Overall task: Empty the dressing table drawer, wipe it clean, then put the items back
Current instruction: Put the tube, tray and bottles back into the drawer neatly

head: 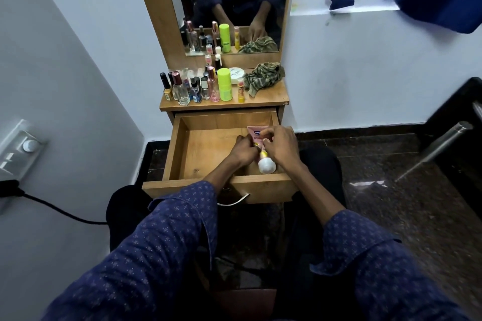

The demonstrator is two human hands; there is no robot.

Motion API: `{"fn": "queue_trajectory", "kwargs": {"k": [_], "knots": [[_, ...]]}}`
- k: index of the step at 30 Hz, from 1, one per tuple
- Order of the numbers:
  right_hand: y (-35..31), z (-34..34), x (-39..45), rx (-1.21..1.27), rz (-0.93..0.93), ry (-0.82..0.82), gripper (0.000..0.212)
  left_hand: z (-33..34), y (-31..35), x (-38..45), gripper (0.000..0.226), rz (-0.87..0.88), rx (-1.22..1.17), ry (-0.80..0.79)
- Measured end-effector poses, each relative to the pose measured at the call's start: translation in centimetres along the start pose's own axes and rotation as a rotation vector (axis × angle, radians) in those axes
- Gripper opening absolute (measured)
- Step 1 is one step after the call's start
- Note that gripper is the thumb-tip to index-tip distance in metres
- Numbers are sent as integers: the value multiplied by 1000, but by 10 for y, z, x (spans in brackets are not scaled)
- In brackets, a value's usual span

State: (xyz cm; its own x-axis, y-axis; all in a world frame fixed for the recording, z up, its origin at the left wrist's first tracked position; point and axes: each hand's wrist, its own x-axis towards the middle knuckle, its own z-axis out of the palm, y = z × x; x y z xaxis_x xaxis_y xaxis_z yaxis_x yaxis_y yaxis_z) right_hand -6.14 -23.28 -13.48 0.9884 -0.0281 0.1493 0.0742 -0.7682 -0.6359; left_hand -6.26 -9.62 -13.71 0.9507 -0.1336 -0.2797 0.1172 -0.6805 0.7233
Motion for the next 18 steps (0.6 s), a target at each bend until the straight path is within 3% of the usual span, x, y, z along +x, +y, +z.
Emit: {"fn": "queue_trajectory", "kwargs": {"k": [5, 7, 14, 18], "knots": [[-10, -11, 9, 180, -32, 107, 14, -11, -9, 3, 54, -11, -52, -37], [-21, -17, 18, 208, -87, 127, 12, -18, -14, 3, 45, 7, -84, -36], [-61, -32, 63, 117, -221, 151, 36, -45, -19, -10, 18, -9, -236, 43], [-71, -32, 80, 40, -227, 135, 39, -61, -33, -12, 31, 4, -287, 117]]}}
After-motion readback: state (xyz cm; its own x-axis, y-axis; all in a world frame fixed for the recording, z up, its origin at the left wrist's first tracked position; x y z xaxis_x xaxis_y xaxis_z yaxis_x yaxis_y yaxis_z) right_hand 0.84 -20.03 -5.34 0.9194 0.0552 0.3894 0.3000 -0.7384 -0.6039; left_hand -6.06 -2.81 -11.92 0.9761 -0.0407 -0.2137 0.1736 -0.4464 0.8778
